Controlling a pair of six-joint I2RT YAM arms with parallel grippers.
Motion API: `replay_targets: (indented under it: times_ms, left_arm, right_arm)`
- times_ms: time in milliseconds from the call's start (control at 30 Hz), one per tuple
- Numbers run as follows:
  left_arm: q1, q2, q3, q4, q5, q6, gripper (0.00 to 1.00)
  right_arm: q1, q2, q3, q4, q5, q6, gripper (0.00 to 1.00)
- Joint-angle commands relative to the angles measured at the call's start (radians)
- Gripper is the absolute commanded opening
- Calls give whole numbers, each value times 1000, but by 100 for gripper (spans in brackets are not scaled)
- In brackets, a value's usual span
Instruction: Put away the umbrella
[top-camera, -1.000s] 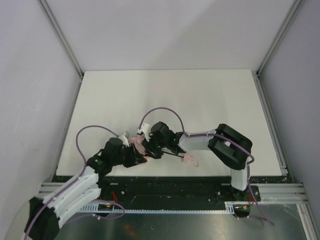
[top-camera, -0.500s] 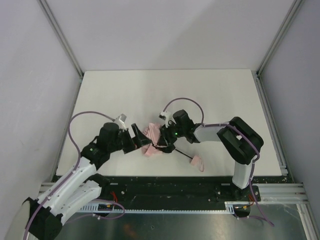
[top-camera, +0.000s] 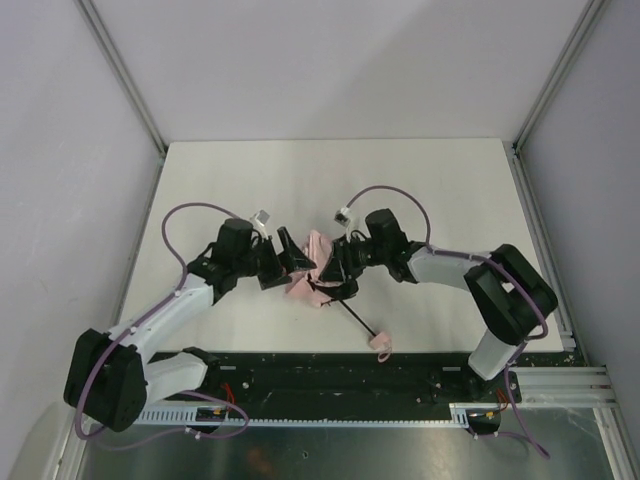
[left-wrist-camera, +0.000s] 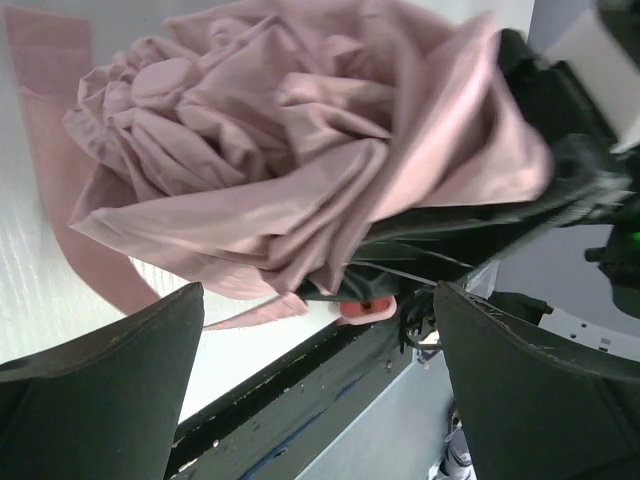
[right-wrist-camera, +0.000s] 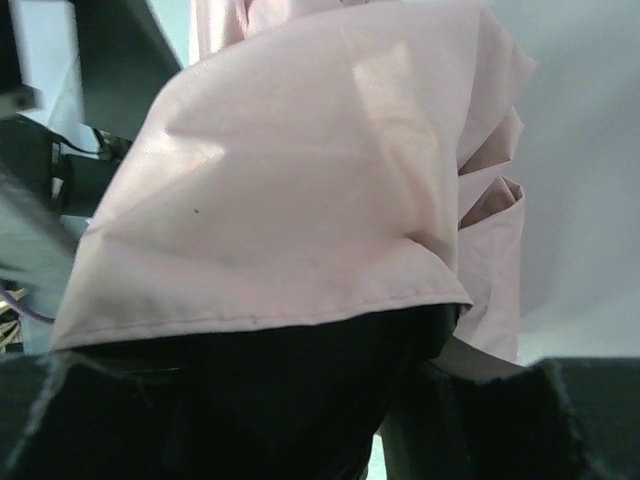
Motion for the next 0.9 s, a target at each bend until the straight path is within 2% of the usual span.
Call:
replay_targets:
  times_ms: [0, 233, 467, 700, 867]
  left_arm:
    - [0, 25, 32, 61, 23, -23, 99]
    - [0, 85, 49, 130, 4, -106, 99]
    - [-2, 88, -38, 432, 39, -195, 99]
    - [-5, 123, -37, 573, 89, -178, 99]
    - [-22, 155, 0, 695, 162, -157, 97]
  right_arm:
    - [-18, -93, 10, 105, -78, 58, 0]
    - [-25, -115, 9, 147, -159, 72, 0]
    - [-22, -106, 10, 204, -283, 104, 0]
    - [-19, -76, 9, 260, -381, 159, 0]
    - [-8, -46, 14, 252, -389, 166, 0]
